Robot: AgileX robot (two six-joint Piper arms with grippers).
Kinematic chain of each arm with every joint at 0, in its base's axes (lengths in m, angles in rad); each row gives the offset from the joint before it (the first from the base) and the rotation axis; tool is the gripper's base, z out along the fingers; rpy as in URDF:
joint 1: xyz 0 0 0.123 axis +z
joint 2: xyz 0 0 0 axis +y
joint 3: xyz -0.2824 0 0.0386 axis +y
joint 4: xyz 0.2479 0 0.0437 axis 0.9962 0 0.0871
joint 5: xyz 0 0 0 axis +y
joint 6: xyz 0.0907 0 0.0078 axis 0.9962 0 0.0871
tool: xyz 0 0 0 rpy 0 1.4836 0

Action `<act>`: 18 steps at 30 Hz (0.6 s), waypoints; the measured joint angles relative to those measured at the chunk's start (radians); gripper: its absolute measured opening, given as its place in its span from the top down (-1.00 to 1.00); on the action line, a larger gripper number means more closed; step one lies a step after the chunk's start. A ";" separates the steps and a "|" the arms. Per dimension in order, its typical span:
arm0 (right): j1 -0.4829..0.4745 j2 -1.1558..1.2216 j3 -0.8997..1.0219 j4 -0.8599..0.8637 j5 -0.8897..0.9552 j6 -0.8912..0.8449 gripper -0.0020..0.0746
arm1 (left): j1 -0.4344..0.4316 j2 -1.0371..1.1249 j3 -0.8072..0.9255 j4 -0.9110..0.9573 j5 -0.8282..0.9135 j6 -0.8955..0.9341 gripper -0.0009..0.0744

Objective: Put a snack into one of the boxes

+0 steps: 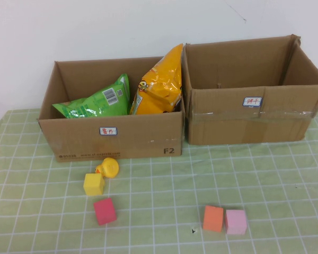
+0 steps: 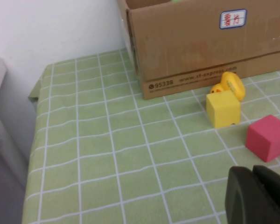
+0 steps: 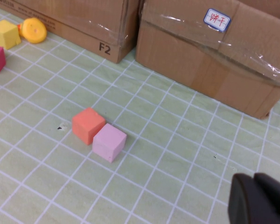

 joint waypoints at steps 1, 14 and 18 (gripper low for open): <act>0.000 0.000 0.000 0.000 0.000 0.000 0.95 | 0.004 0.000 0.000 0.000 0.000 0.000 0.98; 0.000 0.000 0.000 0.000 0.000 0.000 0.95 | 0.016 -0.003 -0.002 0.060 0.006 -0.072 0.98; 0.000 0.000 0.000 0.000 0.000 0.000 0.95 | 0.016 -0.003 -0.002 0.071 0.008 -0.091 0.98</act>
